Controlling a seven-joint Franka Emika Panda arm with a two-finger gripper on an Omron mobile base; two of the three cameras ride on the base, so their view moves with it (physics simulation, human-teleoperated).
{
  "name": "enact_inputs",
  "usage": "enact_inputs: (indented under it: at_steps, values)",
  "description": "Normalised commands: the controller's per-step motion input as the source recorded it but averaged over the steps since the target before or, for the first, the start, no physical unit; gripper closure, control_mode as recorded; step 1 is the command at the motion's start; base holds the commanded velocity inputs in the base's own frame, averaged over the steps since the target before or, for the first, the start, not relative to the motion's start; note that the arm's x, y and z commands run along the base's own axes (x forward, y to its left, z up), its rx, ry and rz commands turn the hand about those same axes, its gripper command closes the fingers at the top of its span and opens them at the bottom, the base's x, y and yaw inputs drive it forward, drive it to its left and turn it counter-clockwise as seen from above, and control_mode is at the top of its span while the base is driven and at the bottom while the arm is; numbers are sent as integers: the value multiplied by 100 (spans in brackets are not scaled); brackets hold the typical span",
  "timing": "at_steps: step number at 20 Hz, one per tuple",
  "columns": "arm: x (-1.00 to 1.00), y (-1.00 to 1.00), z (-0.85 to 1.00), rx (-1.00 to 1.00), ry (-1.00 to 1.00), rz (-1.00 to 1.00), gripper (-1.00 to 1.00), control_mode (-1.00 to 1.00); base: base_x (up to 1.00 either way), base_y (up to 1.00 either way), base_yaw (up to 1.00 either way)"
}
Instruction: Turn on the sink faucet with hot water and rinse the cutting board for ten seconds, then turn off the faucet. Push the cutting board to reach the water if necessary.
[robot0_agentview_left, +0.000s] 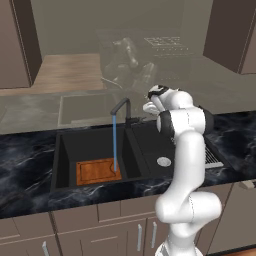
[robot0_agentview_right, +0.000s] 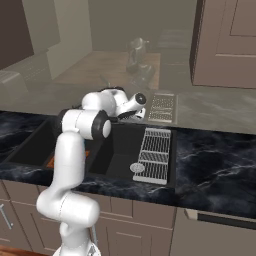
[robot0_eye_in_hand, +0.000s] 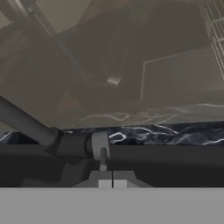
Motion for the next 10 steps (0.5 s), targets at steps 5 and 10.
enact_inputs:
  at_steps: [5, 10]
  values:
    - [1, 0, -7, 0, 0, 2, 100, -100, 0, 0, 0]
    - [0, 0, -11, 0, 0, 0, 100, -100, 0, 0, 0]
